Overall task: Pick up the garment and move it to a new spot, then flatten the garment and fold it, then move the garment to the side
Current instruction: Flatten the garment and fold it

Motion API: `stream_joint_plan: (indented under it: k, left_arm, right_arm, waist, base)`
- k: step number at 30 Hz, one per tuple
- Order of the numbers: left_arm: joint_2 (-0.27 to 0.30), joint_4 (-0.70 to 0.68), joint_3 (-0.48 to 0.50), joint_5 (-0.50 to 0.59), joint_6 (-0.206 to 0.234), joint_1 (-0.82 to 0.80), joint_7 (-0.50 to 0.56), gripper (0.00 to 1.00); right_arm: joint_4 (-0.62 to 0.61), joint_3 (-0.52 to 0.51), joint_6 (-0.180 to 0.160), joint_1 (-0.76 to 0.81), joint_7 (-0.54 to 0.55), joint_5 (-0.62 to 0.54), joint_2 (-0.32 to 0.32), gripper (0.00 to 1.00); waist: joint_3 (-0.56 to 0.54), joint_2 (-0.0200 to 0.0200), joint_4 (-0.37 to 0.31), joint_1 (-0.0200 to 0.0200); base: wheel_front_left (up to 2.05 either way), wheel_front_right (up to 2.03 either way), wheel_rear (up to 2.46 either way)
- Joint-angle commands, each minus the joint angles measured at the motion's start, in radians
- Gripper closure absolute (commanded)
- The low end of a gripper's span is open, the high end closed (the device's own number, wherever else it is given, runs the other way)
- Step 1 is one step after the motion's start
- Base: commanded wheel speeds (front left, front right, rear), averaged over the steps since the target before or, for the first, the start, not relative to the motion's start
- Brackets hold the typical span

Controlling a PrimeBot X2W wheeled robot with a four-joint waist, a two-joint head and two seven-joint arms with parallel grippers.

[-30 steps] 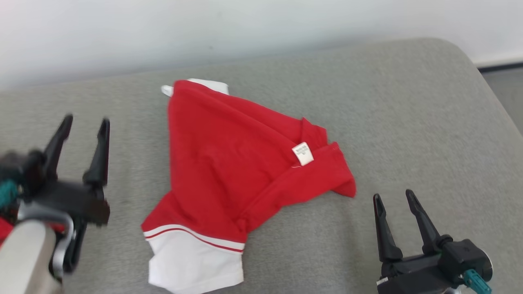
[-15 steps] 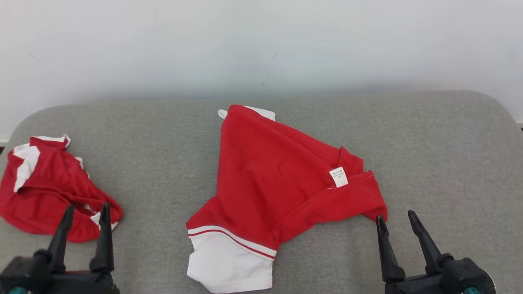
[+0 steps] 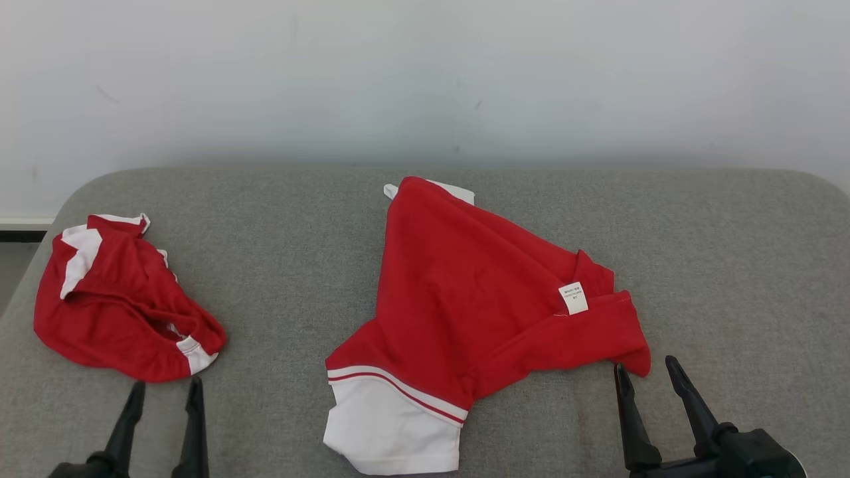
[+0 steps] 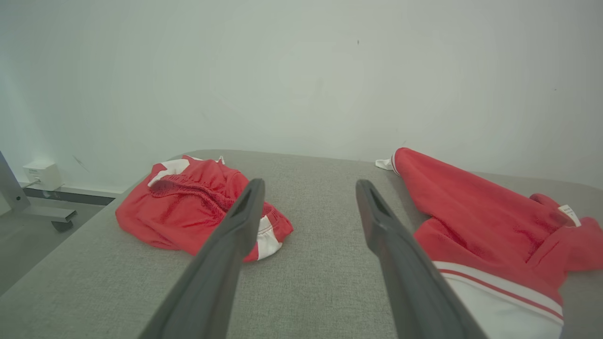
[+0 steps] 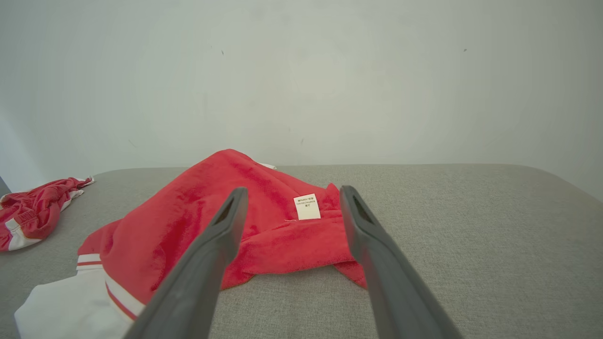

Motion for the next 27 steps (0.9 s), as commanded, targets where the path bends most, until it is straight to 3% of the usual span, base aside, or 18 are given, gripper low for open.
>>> stream_joint_plan:
  k: [1, 15, 22, 27]
  left_arm:
    - [-0.009, 0.005, 0.003, 0.018, -0.006, 0.013, -0.001, 0.00]
    - [-0.065, 0.060, 0.012, 0.044, -0.055, -0.002, -0.001, 0.00]
    - [-0.043, 0.175, -0.108, 0.038, -0.070, -0.065, -0.001, 0.00]
    - [-0.005, 0.276, -0.248, -0.004, -0.071, -0.134, -0.001, 0.00]
  right_arm:
    - [0.004, -0.003, -0.002, 0.010, -0.001, -0.001, -0.005, 0.00]
    - [0.043, -0.014, -0.002, -0.017, 0.000, 0.003, -0.019, 0.00]
    - [0.130, -0.013, -0.002, -0.132, 0.000, 0.008, -0.070, 0.00]
    - [0.231, 0.004, -0.002, -0.240, 0.005, 0.001, -0.099, 0.00]
  waist:
    - [0.001, 0.0001, 0.000, 0.0001]
    - [0.014, 0.0001, -0.009, 0.0001]
    - [0.060, 0.0001, -0.006, 0.0001]
    - [0.105, 0.0001, -0.002, 0.0001]
  base:
    - [0.00, 0.00, 0.00]
    - [0.00, 0.00, 0.00]
    - [0.00, 0.00, 0.00]
    - [0.00, 0.00, 0.00]
